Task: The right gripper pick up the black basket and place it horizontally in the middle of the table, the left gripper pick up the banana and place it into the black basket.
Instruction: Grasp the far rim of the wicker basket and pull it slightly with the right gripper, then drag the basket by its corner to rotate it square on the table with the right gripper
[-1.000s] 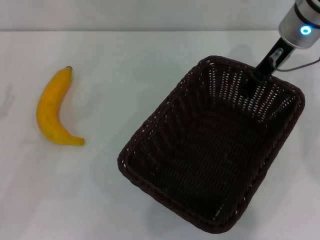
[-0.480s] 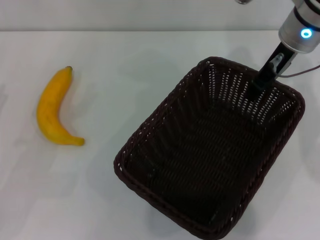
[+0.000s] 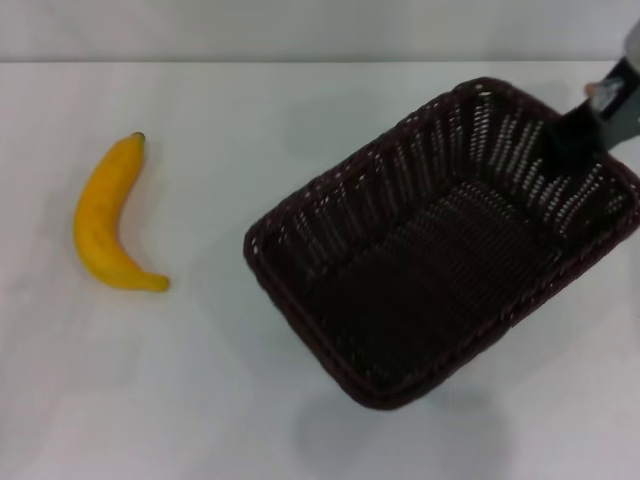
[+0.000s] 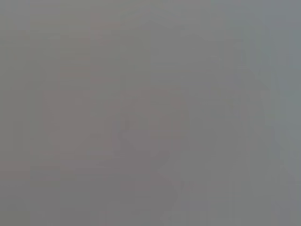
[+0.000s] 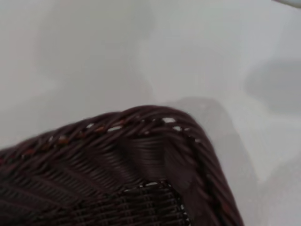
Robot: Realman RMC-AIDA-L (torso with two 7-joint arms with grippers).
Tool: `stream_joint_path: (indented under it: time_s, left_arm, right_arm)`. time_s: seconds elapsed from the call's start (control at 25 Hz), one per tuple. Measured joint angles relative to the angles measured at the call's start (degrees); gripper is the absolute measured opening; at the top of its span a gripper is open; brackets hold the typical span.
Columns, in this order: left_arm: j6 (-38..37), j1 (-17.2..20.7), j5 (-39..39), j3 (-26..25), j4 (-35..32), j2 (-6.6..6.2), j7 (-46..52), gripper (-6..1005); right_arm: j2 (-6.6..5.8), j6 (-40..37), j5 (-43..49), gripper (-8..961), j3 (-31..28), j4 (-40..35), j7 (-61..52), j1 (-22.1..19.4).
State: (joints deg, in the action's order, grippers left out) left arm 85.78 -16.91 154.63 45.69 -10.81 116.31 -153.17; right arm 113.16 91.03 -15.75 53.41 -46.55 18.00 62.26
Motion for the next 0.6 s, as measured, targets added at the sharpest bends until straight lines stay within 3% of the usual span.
stream_joint_path:
  time_s: [0.24, 0.44, 0.6]
  left_arm:
    - [-2.96, -1.17, 0.06, -1.23, -0.05, -0.04, -0.41, 856]
    - [-4.64, -2.37, 0.06, -1.56, -0.09, -0.3, -0.74, 855]
    - [-4.71, -2.93, 0.06, -1.96, -0.18, -0.58, -0.74, 855]
  right_arm:
    - [2.15, 6.06, -4.05, 155, -5.9, -12.78, -7.09, -8.3]
    - [2.29, 3.93, -13.68, 152, -1.55, -19.08, -13.71, -17.42]
    - [2.14, 3.75, -16.13, 151, 2.14, -21.49, -17.6, -21.2]
